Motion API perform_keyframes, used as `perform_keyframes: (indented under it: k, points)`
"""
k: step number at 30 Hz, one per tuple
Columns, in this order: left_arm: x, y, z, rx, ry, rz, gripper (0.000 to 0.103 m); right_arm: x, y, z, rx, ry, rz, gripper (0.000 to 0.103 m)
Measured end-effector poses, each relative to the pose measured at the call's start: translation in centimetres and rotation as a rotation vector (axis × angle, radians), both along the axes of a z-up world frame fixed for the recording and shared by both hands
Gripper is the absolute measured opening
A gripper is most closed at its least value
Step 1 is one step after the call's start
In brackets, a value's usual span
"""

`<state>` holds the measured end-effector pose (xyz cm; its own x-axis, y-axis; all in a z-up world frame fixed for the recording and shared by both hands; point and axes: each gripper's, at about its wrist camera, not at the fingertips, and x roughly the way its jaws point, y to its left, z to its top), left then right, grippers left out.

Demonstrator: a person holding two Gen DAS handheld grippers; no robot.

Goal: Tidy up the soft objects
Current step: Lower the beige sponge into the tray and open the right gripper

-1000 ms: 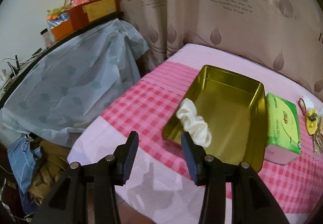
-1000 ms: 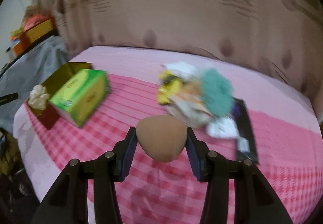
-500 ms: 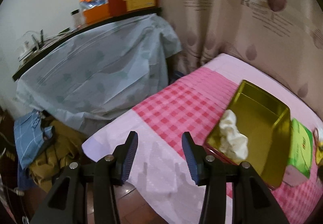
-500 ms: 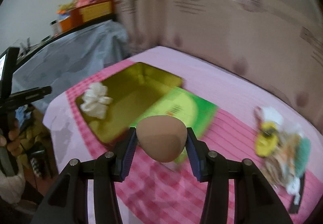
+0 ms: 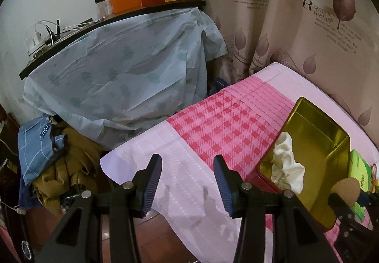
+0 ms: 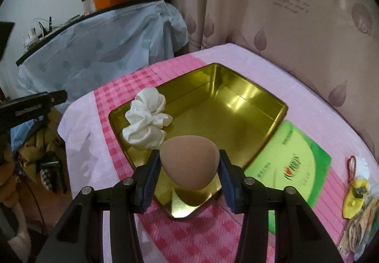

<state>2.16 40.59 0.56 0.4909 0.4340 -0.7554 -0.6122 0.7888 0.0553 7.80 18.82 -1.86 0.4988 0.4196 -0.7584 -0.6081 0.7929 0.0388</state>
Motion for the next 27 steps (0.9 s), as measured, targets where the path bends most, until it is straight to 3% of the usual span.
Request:
perform_keyframes:
  k: [13, 27]
  points:
    - [0.3, 0.3, -0.4, -0.017, 0.02, 0.006, 0.046, 2.1, 2.0, -2.8, -0.067, 0.056, -0.002, 0.045]
    - [0.3, -0.1, -0.6, -0.01, 0.021, -0.005, 0.046, 2.2, 2.5, -3.4, -0.075, 0.057, 0.009, 0.047]
